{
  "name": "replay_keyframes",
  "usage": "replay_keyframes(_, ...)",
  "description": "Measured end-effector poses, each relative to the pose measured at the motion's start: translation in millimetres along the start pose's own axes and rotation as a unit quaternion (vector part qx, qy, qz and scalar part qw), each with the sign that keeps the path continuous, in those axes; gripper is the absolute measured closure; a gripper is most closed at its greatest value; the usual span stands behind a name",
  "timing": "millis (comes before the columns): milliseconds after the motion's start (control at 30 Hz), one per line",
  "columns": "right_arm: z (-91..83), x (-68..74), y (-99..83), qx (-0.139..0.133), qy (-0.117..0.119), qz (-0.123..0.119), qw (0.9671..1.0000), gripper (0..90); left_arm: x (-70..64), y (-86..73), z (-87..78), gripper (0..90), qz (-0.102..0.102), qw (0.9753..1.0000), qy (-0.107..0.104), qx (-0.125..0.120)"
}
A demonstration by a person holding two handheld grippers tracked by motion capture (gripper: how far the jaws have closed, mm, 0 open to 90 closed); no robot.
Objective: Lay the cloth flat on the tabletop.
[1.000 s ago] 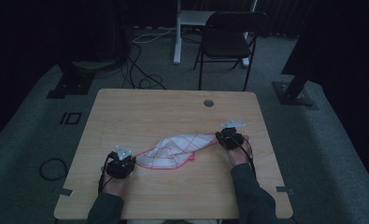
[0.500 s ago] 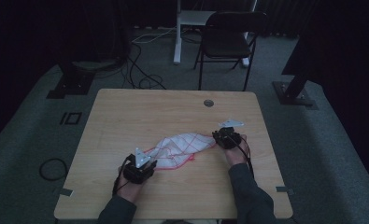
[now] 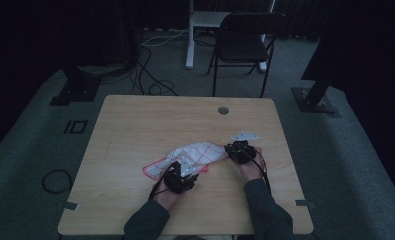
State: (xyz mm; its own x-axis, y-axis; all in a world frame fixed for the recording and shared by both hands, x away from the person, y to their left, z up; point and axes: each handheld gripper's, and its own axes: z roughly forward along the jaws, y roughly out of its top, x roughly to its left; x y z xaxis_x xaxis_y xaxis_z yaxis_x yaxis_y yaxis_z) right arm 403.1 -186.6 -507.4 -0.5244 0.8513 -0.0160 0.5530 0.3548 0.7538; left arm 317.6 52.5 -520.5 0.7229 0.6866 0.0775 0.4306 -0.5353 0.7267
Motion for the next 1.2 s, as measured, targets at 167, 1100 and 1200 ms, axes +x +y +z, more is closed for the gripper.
replay_keyframes(167,5.5,1.2,-3.9,0.007,0.005,0.001,1.0,79.7,-3.0,6.1,20.4,65.1,0.01,0.9997,0.009,0.022)
replay_keyframes(1100,23.6,-9.5,-15.9,0.042,0.007,0.026,0.9987,78.2,-2.5,-0.5,0.5,89.0,0.017,0.9992,0.02,0.03)
replay_keyframes(1200,23.7,-9.3,-16.1,0.044,0.006,0.026,0.9987,78.2,-3.6,-6.0,-7.0,89.1,0.014,0.9995,0.016,0.024)
